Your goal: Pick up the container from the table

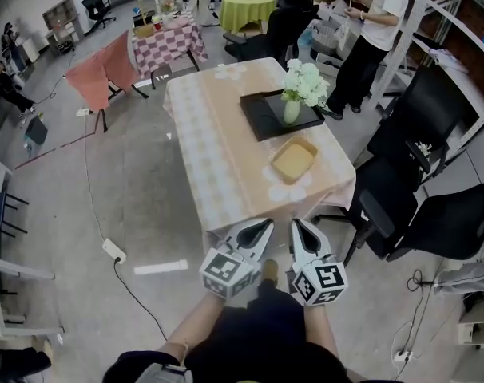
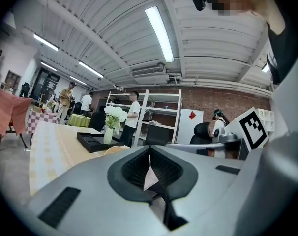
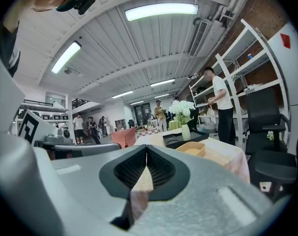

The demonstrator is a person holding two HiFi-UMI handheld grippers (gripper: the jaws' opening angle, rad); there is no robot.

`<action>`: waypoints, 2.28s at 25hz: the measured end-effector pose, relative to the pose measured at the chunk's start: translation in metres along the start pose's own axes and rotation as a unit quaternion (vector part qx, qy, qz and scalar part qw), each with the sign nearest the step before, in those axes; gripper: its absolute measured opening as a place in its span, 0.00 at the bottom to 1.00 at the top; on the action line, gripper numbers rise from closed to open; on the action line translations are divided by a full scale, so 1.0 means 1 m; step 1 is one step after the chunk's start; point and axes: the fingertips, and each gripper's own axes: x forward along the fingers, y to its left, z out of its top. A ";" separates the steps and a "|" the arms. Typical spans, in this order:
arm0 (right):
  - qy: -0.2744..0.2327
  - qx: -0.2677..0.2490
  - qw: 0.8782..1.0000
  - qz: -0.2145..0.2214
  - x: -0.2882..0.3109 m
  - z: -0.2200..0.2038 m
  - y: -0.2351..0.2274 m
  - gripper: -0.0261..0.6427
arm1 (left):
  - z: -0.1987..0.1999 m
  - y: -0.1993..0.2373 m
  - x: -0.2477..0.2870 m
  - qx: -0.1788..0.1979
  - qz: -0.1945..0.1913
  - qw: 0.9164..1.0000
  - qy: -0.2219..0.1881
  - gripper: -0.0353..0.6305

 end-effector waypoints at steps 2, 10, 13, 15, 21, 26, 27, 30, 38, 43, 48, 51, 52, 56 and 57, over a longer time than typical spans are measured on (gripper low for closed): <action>0.000 0.001 1.000 0.001 0.006 0.002 -0.007 0.05 | 0.001 0.004 0.008 -0.001 0.001 1.000 -0.001 0.07; 0.007 -0.003 1.000 0.012 0.030 0.009 -0.025 0.05 | 0.006 0.020 0.033 -0.006 0.012 1.000 0.000 0.07; 0.010 -0.004 1.000 0.017 0.041 0.010 -0.031 0.05 | 0.004 0.029 0.041 -0.008 0.019 1.000 0.004 0.07; 0.012 -0.005 1.000 0.021 0.048 0.011 -0.036 0.05 | 0.004 0.033 0.048 -0.009 0.021 1.000 0.003 0.07; 0.020 -0.011 0.999 0.030 0.075 0.017 -0.054 0.05 | 0.003 0.051 0.068 -0.017 0.036 0.999 0.006 0.07; 0.031 -0.016 0.999 0.042 0.098 0.017 -0.068 0.05 | 0.000 0.075 0.079 -0.015 0.070 0.997 0.016 0.07; 0.034 -0.018 0.998 0.044 0.103 0.017 -0.070 0.05 | -0.001 0.080 0.081 -0.015 0.076 0.997 0.019 0.07; 0.044 -0.022 0.997 0.052 0.116 0.015 -0.078 0.05 | -0.004 0.090 0.088 -0.022 0.089 0.996 0.018 0.07; 0.070 -0.037 0.994 0.071 0.147 0.005 -0.095 0.05 | -0.021 0.112 0.102 -0.039 0.127 0.991 0.023 0.07; 0.099 -0.049 0.989 0.094 0.161 -0.006 -0.097 0.16 | -0.025 0.122 0.107 -0.043 0.149 0.988 0.021 0.07; 0.138 -0.056 0.982 0.115 0.170 -0.022 -0.098 0.25 | -0.030 0.130 0.110 -0.050 0.165 0.985 0.022 0.07; 0.160 -0.064 0.978 0.120 0.174 -0.032 -0.101 0.30 | -0.036 0.133 0.114 -0.056 0.171 0.983 0.025 0.07; 0.167 -0.067 0.976 0.121 0.176 -0.035 -0.102 0.32 | -0.038 0.134 0.116 -0.058 0.173 0.983 0.027 0.07; 0.193 -0.081 0.969 0.127 0.181 -0.047 -0.104 0.34 | -0.045 0.137 0.120 -0.068 0.179 0.981 0.033 0.07; 0.200 -0.085 0.968 0.128 0.182 -0.051 -0.104 0.35 | -0.047 0.138 0.120 -0.071 0.181 0.980 0.035 0.07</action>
